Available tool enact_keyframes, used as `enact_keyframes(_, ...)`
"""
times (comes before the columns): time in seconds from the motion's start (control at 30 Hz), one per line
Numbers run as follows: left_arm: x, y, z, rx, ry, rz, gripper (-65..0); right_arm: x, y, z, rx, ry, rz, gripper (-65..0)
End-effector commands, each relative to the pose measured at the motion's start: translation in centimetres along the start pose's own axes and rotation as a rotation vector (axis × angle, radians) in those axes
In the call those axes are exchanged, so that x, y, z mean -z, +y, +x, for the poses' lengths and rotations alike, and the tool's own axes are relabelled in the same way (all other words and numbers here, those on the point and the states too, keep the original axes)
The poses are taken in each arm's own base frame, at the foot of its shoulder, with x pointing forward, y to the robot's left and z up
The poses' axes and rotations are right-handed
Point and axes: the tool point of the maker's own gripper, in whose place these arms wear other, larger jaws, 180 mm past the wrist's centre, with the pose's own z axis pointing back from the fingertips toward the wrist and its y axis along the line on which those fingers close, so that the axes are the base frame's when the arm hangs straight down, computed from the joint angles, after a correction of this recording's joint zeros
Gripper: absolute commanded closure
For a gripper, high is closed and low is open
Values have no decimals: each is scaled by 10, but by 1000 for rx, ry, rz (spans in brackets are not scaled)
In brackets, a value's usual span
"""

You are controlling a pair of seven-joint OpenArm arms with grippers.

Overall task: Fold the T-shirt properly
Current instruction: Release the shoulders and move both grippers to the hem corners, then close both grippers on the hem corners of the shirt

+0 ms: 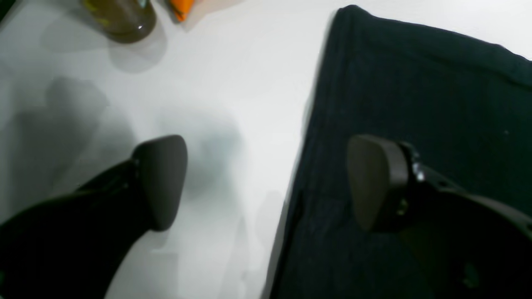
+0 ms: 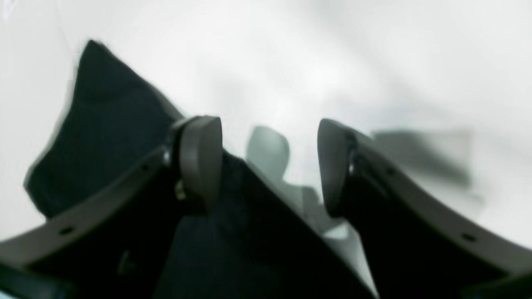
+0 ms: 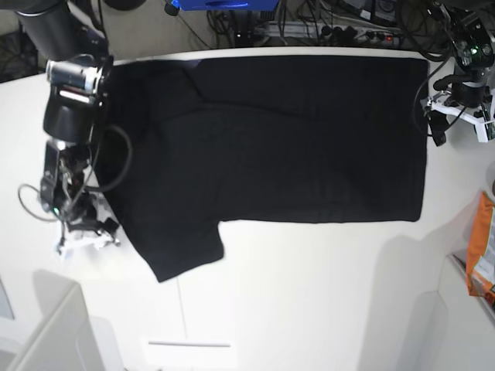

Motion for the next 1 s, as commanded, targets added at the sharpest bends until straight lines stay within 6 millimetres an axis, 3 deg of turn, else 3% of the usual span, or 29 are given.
enact_keyframes(0.0,-2,5,9,7,-32,6,-578,-2,22,31,-28,-69,56,-344)
enact_keyframes(0.17,2,12,-2,-8,-2,18,-578,13,59,35,-135,-27,158,-344)
enact_keyframes(0.3,2,13,-2,-9,-1,20,-578,22,73,28,-228,12,163,-383)
enact_keyframes(0.43,2,13,-2,-9,-1,20,-578,31,74,6,-318,48,141,-384)
enact_keyframes(0.7,6,11,3,-19,-15,17,-578,35,58,-26,-331,102,125,-380)
enact_keyframes(0.77,12,10,4,-33,-16,14,-578,36,58,-29,-330,105,125,-327)
enact_keyframes(0.93,42,10,14,-28,26,-11,-578,36,54,-35,-323,116,121,0)
enact_keyframes(0.97,49,11,18,-20,45,-17,-578,36,53,-35,-322,118,120,0)
